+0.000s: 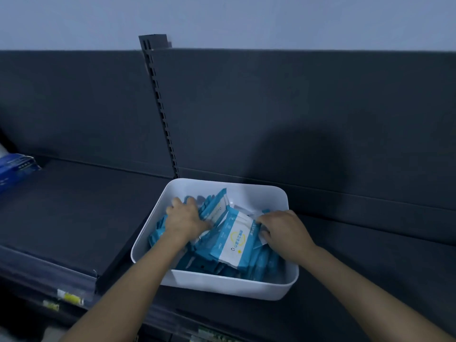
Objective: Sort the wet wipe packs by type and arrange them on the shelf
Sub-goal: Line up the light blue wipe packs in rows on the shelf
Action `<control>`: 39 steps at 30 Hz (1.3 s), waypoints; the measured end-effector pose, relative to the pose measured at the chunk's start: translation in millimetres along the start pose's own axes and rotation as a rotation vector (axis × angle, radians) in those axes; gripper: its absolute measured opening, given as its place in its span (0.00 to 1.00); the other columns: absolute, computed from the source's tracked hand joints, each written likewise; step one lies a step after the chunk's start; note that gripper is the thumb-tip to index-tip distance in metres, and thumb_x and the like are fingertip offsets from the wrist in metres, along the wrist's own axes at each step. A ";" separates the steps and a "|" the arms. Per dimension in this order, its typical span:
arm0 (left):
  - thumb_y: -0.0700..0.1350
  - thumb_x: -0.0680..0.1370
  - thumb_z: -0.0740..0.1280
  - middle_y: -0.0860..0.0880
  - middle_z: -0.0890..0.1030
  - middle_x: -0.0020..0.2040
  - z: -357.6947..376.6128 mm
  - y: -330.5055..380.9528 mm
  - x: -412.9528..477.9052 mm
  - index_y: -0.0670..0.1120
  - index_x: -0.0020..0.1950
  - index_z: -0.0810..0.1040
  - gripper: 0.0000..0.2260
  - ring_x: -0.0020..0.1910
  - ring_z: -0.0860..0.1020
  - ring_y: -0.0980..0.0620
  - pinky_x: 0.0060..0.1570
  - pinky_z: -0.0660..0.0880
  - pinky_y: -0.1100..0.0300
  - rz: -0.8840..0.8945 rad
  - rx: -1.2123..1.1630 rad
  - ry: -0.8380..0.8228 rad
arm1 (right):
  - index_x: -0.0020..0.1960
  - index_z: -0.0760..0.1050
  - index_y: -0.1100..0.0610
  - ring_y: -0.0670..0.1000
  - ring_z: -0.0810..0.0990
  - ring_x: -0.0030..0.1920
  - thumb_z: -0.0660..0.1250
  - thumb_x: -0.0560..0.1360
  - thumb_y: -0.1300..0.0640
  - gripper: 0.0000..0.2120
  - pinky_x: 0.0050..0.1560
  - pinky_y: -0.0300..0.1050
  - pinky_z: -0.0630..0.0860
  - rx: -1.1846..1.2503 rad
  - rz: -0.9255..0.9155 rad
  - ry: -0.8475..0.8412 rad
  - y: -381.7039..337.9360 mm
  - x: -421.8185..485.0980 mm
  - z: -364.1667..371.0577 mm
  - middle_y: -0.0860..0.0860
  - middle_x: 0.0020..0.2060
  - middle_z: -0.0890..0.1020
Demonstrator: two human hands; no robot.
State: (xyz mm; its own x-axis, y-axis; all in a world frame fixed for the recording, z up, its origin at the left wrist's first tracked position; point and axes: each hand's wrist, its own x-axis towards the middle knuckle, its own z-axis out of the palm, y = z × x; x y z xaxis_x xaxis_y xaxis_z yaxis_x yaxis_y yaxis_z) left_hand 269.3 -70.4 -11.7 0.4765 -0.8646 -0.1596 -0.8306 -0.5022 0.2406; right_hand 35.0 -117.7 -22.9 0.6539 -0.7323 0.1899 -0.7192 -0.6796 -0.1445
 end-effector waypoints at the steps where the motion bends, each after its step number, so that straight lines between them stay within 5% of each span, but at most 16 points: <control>1: 0.63 0.68 0.72 0.42 0.68 0.60 -2.0 -3.5 2.6 0.45 0.65 0.66 0.35 0.59 0.72 0.42 0.54 0.73 0.51 -0.038 -0.078 -0.033 | 0.49 0.78 0.53 0.52 0.77 0.46 0.60 0.73 0.56 0.09 0.48 0.43 0.63 -0.001 0.003 -0.002 0.0 0.0 0.0 0.48 0.43 0.81; 6: 0.65 0.71 0.68 0.47 0.73 0.56 -7.7 -15.3 -0.5 0.48 0.61 0.72 0.27 0.56 0.75 0.45 0.57 0.72 0.51 0.024 0.080 -0.030 | 0.49 0.78 0.53 0.51 0.77 0.46 0.61 0.74 0.55 0.09 0.49 0.42 0.63 -0.009 0.014 -0.007 0.1 -0.3 0.9 0.48 0.44 0.81; 12: 0.58 0.76 0.66 0.48 0.75 0.54 -1.3 -21.0 -0.3 0.52 0.62 0.73 0.18 0.48 0.78 0.49 0.46 0.78 0.54 0.267 -0.077 -0.029 | 0.49 0.78 0.53 0.51 0.78 0.46 0.62 0.73 0.55 0.08 0.53 0.44 0.68 -0.012 0.028 -0.028 -1.4 0.2 -1.0 0.48 0.43 0.81; 19: 0.50 0.76 0.67 0.49 0.81 0.41 -23.4 -21.7 -4.8 0.48 0.47 0.79 0.06 0.43 0.80 0.46 0.42 0.77 0.53 0.155 -0.458 0.246 | 0.49 0.80 0.51 0.50 0.79 0.44 0.62 0.73 0.56 0.09 0.50 0.40 0.71 0.015 0.027 -0.004 -3.1 -1.4 -4.4 0.48 0.42 0.83; 23: 0.46 0.76 0.70 0.54 0.84 0.43 -53.2 -2.9 -23.5 0.53 0.47 0.80 0.02 0.42 0.83 0.51 0.43 0.81 0.52 0.229 -0.964 0.243 | 0.58 0.79 0.55 0.47 0.79 0.50 0.65 0.77 0.56 0.11 0.49 0.36 0.72 0.337 0.157 0.082 -11.1 -1.8 -13.2 0.49 0.49 0.83; 29: 0.46 0.76 0.70 0.50 0.85 0.45 -59.1 41.7 -49.5 0.49 0.50 0.83 0.05 0.44 0.83 0.50 0.44 0.79 0.53 0.401 -1.152 0.070 | 0.59 0.75 0.55 0.51 0.83 0.51 0.67 0.77 0.51 0.14 0.52 0.50 0.80 1.327 0.492 0.249 -47.1 6.4 -64.4 0.52 0.52 0.82; 39: 0.45 0.76 0.71 0.52 0.84 0.48 -43.4 96.9 -69.4 0.49 0.54 0.81 0.08 0.46 0.83 0.52 0.45 0.82 0.53 0.621 -1.173 -0.116 | 0.56 0.78 0.60 0.54 0.84 0.51 0.66 0.77 0.60 0.09 0.51 0.52 0.80 1.434 0.629 0.450 -34.6 -43.9 -91.9 0.54 0.50 0.85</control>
State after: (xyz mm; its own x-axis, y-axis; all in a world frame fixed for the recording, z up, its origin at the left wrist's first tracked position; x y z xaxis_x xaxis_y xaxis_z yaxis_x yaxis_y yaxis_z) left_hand 168.2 -59.8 64.2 0.0359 -0.9771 0.2099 -0.1337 0.2034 0.9699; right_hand 9.6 -58.1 62.9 0.0551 -0.9980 -0.0298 0.1330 0.0369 -0.9904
